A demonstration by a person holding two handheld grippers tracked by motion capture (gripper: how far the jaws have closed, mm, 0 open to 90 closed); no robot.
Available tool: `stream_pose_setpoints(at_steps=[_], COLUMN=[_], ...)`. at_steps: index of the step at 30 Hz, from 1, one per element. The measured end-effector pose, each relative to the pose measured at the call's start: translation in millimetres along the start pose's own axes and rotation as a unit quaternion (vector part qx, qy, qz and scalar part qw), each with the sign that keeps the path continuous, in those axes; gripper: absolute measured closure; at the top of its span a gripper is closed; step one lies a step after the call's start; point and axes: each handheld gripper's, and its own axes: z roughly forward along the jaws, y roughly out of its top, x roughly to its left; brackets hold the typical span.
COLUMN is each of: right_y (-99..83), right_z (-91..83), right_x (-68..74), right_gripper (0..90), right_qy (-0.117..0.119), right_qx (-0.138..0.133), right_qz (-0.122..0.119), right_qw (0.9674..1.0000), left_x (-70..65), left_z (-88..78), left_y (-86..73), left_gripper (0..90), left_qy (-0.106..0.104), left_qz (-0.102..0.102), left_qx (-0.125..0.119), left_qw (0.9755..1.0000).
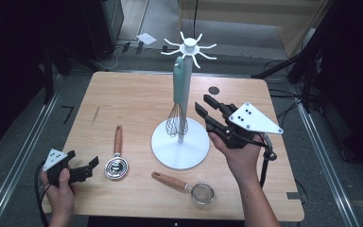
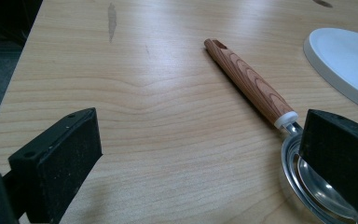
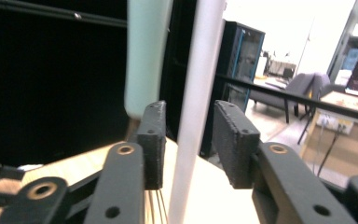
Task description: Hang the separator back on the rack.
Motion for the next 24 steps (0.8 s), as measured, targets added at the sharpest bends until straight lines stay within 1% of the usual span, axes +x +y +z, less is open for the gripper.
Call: stream_pose_setpoints(at_steps=[2, 3, 4, 6, 8, 12, 13, 15, 17, 20, 24], right_y=[-7.6, -15.4, -15.4, -24.5, -32.2, -51.2, -55.6, -63.6, -72.0, -85.2, -99.4], right_z=[-3.5, -6.6, -6.6, -9.9, -13.0, -18.8, -20.5, -24.6, -29.1, -37.1, -46.9], right_x=[-2.1, -4.7, -4.7, -7.6, -9.9, -15.9, -17.1, -19.5, -20.7, -24.4, -31.0], right_gripper=[59.0, 54.5, 54.5, 51.2, 48.8, 45.4, 45.2, 45.6, 46.2, 46.6, 47.1], right_qy=[-0.008, -0.014, -0.014, -0.021, -0.021, -0.032, -0.035, -0.042, -0.055, -0.060, -0.071], right_qx=[0.013, 0.022, 0.022, 0.030, 0.039, 0.065, 0.071, 0.086, 0.096, 0.101, 0.109], right_qz=[0.004, 0.006, 0.006, 0.016, 0.024, 0.032, 0.036, 0.034, 0.027, 0.046, 0.057], right_qw=[0.9999, 0.9997, 0.9997, 0.9992, 0.9987, 0.9969, 0.9962, 0.9948, 0.9935, 0.9920, 0.9899], left_x=[-0.3, -0.5, -0.5, -0.5, -0.4, -0.9, -0.7, -0.9, -0.9, -1.0, -1.1], left_z=[0.2, 0.2, 0.0, -0.2, -0.3, -0.5, -0.7, -0.7, -1.2, -1.3, -1.0], left_y=[-0.1, -0.1, -0.1, -0.2, -0.2, -0.2, -0.2, -0.6, -0.7, -0.7, -0.7], left_gripper=[0.0, 0.0, 0.0, 0.0, 0.0, 0.0, 0.0, 0.0, 0.0, 0.0, 0.0], left_qy=[0.000, 0.001, 0.001, 0.000, 0.001, 0.002, 0.002, -0.001, -0.002, -0.001, 0.001], left_qz=[0.001, 0.001, 0.001, 0.002, 0.003, 0.003, 0.004, 0.003, 0.006, 0.006, 0.006], left_qx=[-0.001, -0.001, -0.001, -0.002, -0.001, -0.002, -0.002, -0.006, -0.007, -0.007, -0.006], left_qw=[1.0000, 1.0000, 1.0000, 1.0000, 1.0000, 1.0000, 1.0000, 1.0000, 1.0000, 1.0000, 1.0000])
